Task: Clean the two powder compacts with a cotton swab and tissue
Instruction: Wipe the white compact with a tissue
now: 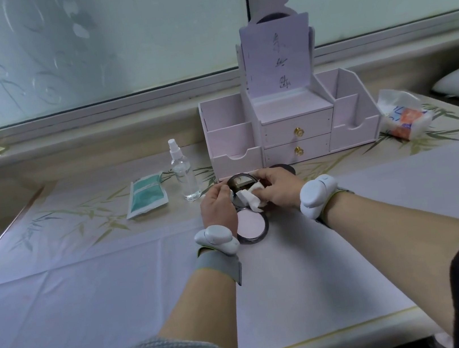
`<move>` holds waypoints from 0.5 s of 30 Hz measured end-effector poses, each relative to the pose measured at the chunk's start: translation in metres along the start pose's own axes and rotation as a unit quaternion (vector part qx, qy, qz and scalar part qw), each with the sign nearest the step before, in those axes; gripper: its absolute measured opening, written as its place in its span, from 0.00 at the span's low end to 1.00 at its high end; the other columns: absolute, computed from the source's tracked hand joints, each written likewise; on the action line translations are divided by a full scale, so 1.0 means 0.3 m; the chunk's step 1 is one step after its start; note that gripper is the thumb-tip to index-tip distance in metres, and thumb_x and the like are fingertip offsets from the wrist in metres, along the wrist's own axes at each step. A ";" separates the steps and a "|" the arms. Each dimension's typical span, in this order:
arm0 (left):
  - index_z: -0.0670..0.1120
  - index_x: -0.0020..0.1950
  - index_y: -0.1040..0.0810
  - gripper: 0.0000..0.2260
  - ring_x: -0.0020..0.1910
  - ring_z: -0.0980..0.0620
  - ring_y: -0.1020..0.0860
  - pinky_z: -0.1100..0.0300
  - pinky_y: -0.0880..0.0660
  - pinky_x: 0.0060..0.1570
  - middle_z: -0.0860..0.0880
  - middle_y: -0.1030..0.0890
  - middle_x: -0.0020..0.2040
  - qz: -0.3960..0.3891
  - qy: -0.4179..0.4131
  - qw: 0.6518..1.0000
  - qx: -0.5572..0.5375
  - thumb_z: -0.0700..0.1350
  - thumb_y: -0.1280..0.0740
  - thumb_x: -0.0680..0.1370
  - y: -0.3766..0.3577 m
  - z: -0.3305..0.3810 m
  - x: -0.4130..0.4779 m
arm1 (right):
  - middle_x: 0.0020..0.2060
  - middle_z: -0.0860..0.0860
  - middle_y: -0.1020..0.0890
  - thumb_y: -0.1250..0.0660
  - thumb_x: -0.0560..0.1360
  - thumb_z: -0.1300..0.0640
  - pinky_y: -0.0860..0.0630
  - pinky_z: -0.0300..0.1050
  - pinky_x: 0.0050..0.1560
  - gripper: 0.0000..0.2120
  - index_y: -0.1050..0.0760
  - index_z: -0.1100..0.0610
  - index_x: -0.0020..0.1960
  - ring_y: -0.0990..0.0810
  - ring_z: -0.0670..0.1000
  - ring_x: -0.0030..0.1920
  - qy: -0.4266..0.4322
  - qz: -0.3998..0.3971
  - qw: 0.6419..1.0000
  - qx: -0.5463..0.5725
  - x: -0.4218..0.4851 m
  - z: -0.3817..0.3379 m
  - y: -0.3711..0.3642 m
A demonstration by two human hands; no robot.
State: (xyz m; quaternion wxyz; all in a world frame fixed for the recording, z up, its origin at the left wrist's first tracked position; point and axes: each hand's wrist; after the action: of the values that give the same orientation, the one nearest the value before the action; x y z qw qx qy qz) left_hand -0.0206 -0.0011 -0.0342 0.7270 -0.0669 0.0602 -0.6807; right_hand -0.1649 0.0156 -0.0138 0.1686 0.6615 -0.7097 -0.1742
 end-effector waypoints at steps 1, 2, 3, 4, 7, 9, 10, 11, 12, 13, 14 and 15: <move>0.60 0.35 0.15 0.23 0.47 0.45 0.21 0.40 0.23 0.60 0.48 0.17 0.41 0.004 0.003 1.000 -0.006 0.37 0.37 0.81 0.000 0.000 0.002 | 0.49 0.53 0.16 0.31 0.74 0.63 0.21 0.45 0.56 0.19 0.23 0.51 0.64 0.18 0.53 0.51 -0.003 -0.005 1.000 -0.015 -0.002 -0.007 0.002; 0.59 0.35 0.15 0.23 0.47 0.44 0.21 0.40 0.23 0.60 0.48 0.17 0.41 0.006 0.004 1.000 -0.014 0.36 0.37 0.80 0.001 0.002 0.003 | 0.46 0.51 0.17 0.30 0.74 0.62 0.21 0.42 0.52 0.19 0.23 0.51 0.63 0.19 0.51 0.48 -0.004 -0.009 1.000 -0.023 -0.002 -0.011 0.003; 0.59 0.34 0.14 0.23 0.47 0.44 0.21 0.39 0.23 0.61 0.47 0.17 0.41 0.004 0.007 1.000 -0.022 0.36 0.37 0.80 0.001 0.001 0.008 | 0.43 0.49 0.18 0.29 0.74 0.61 0.22 0.39 0.46 0.18 0.23 0.52 0.62 0.20 0.49 0.44 -0.004 -0.010 0.999 -0.031 -0.006 -0.021 0.005; 0.58 0.34 0.14 0.22 0.47 0.44 0.21 0.38 0.24 0.61 0.46 0.17 0.41 0.002 0.010 1.000 -0.027 0.36 0.37 0.80 0.003 -0.004 0.011 | 0.40 0.49 0.19 0.28 0.74 0.60 0.23 0.38 0.41 0.16 0.23 0.53 0.60 0.21 0.48 0.40 -0.005 -0.007 0.999 -0.037 -0.006 -0.023 0.004; 0.57 0.35 0.14 0.15 0.48 0.42 0.20 0.37 0.24 0.61 0.45 0.16 0.43 -0.005 0.012 0.999 -0.035 0.41 0.34 0.75 0.007 -0.009 0.017 | 0.40 0.52 0.18 0.25 0.72 0.54 0.23 0.40 0.34 0.12 0.23 0.52 0.52 0.20 0.50 0.36 -0.007 0.009 0.998 -0.056 -0.007 -0.034 -0.004; 0.56 0.36 0.13 0.12 0.49 0.42 0.19 0.38 0.23 0.61 0.44 0.15 0.44 -0.010 0.010 0.999 -0.036 0.44 0.35 0.71 0.007 -0.012 0.018 | 0.41 0.53 0.16 0.24 0.70 0.51 0.23 0.41 0.32 0.11 0.24 0.50 0.46 0.19 0.51 0.37 -0.011 0.022 0.997 -0.069 -0.003 -0.040 -0.008; 0.56 0.37 0.13 0.12 0.48 0.41 0.19 0.38 0.23 0.60 0.43 0.15 0.45 -0.014 0.007 0.999 -0.033 0.45 0.35 0.70 0.009 -0.015 0.021 | 0.41 0.52 0.17 0.23 0.69 0.51 0.23 0.41 0.31 0.11 0.25 0.49 0.44 0.19 0.52 0.37 -0.015 0.026 0.996 -0.079 -0.002 -0.044 -0.012; 0.56 0.38 0.13 0.12 0.48 0.41 0.19 0.38 0.22 0.58 0.42 0.15 0.45 -0.017 0.004 0.999 -0.026 0.45 0.36 0.71 0.009 -0.015 0.020 | 0.40 0.52 0.17 0.23 0.69 0.50 0.22 0.42 0.31 0.12 0.26 0.49 0.42 0.18 0.52 0.37 -0.018 0.027 0.996 -0.089 0.000 -0.051 -0.014; 0.55 0.39 0.14 0.11 0.48 0.40 0.19 0.39 0.20 0.55 0.40 0.16 0.46 -0.021 0.002 1.000 -0.022 0.44 0.36 0.72 0.009 -0.015 0.020 | 0.39 0.51 0.18 0.23 0.68 0.50 0.21 0.44 0.31 0.13 0.27 0.48 0.40 0.18 0.53 0.37 -0.020 0.027 0.994 -0.099 0.003 -0.058 -0.019; 0.53 0.41 0.14 0.11 0.47 0.39 0.20 0.41 0.18 0.48 0.39 0.16 0.47 -0.025 0.002 0.999 -0.021 0.43 0.36 0.75 0.009 -0.016 0.021 | 0.37 0.49 0.18 0.22 0.67 0.49 0.21 0.45 0.32 0.13 0.27 0.48 0.40 0.19 0.53 0.36 -0.022 0.026 0.993 -0.110 0.006 -0.067 -0.024; 0.52 0.43 0.15 0.12 0.48 0.38 0.20 0.46 0.17 0.42 0.37 0.17 0.49 -0.025 0.003 0.999 -0.019 0.40 0.36 0.78 0.006 -0.015 0.021 | 0.36 0.48 0.19 0.22 0.65 0.47 0.21 0.46 0.32 0.14 0.27 0.48 0.40 0.19 0.52 0.36 -0.025 0.025 0.992 -0.121 0.007 -0.075 -0.027; 0.51 0.45 0.16 0.13 0.50 0.37 0.19 0.51 0.18 0.38 0.36 0.17 0.52 -0.022 0.004 1.000 -0.021 0.38 0.38 0.80 0.006 -0.013 0.022 | 0.36 0.47 0.20 0.21 0.65 0.45 0.21 0.45 0.33 0.16 0.26 0.48 0.41 0.19 0.51 0.36 -0.027 0.026 0.991 -0.132 0.009 -0.085 -0.032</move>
State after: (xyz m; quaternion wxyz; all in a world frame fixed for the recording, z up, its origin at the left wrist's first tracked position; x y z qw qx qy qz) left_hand -0.0190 -0.0078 -0.0384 0.7104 -0.0807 0.0753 -0.6951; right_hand -0.1446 0.0116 0.0043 0.2393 0.6101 -0.7017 -0.2796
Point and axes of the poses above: each hand's wrist, its own x-axis towards the middle knuckle, its own y-axis out of the back of the hand, z = x × y
